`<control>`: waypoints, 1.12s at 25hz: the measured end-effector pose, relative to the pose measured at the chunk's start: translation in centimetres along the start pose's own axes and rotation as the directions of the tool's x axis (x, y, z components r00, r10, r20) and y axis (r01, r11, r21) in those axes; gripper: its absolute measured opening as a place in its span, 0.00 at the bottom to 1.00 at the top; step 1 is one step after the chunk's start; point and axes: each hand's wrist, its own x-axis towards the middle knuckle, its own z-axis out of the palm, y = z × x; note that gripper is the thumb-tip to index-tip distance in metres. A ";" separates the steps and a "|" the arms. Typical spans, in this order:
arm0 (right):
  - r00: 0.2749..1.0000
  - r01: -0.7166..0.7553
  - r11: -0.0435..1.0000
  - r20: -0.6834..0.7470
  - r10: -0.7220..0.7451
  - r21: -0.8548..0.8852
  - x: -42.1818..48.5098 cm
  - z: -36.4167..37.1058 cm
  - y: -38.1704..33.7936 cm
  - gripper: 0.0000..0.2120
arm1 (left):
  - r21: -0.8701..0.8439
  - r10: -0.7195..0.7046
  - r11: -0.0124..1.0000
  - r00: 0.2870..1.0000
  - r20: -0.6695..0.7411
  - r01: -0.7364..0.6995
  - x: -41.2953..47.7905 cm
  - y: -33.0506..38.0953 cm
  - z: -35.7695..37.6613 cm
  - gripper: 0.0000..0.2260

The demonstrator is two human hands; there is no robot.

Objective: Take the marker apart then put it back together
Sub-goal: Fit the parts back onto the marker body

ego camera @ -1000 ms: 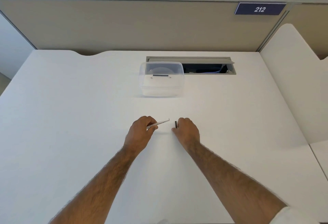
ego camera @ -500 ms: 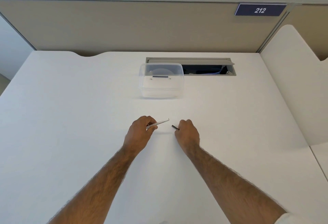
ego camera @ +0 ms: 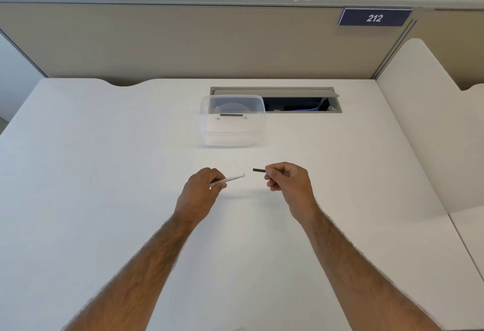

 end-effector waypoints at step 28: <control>0.995 0.065 0.992 0.079 -0.056 -0.112 -0.4 0.6 -1.1 0.07 | 0.062 0.042 0.997 0.999 0.009 -0.042 0.1 1.5 -0.3 0.04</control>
